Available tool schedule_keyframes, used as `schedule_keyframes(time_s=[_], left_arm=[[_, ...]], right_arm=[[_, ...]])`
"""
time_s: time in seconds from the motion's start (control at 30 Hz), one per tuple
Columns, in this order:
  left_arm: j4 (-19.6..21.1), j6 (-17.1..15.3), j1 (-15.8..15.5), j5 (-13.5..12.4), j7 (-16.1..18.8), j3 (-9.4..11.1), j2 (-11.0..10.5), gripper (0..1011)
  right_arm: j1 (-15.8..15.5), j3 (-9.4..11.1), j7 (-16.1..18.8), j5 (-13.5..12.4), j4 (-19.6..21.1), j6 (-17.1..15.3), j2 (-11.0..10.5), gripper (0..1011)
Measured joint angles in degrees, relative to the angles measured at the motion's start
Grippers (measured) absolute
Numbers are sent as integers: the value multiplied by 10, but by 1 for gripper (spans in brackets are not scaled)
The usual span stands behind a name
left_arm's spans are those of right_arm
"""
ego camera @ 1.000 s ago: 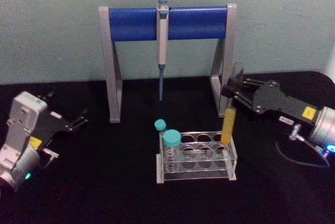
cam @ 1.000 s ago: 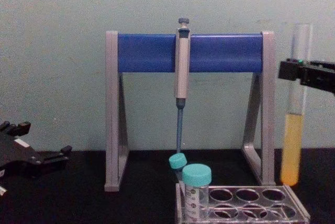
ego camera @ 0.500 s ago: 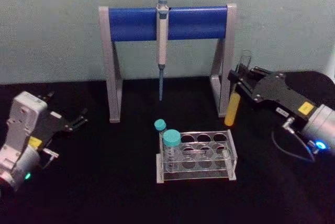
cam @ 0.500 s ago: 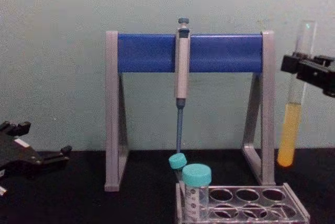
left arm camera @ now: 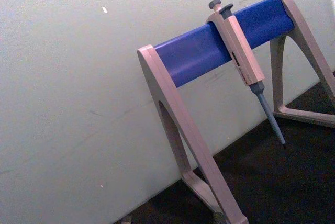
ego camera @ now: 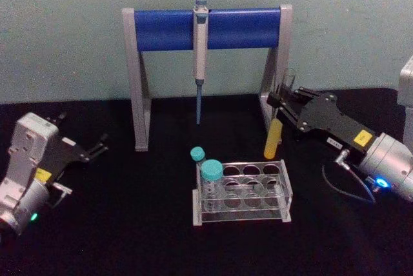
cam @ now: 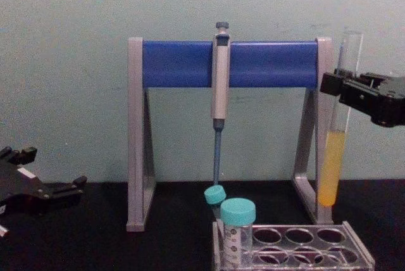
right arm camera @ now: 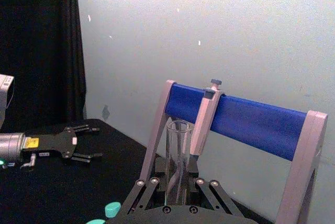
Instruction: Pick up the test tube from the test tube rack, shake it, then place it back into the test tube rack.
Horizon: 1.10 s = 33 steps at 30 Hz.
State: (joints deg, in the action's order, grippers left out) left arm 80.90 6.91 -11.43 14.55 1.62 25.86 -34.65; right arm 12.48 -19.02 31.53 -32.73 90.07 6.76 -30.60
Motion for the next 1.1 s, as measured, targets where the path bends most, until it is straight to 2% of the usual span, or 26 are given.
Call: schedule_keyframes(time_s=[0.3, 0.53, 1.1], left_arm=[[0, 0, 0, 0, 0, 0, 0, 1001], [0, 0, 0, 0, 0, 0, 0, 1001], [0, 0, 0, 0, 0, 0, 0, 1001]], right_arm=[[2, -3, 8, 1, -12, 11, 13, 235], [8, -14, 14, 9, -29, 19, 27, 235], [21, -31, 20, 33, -61, 23, 40, 235]])
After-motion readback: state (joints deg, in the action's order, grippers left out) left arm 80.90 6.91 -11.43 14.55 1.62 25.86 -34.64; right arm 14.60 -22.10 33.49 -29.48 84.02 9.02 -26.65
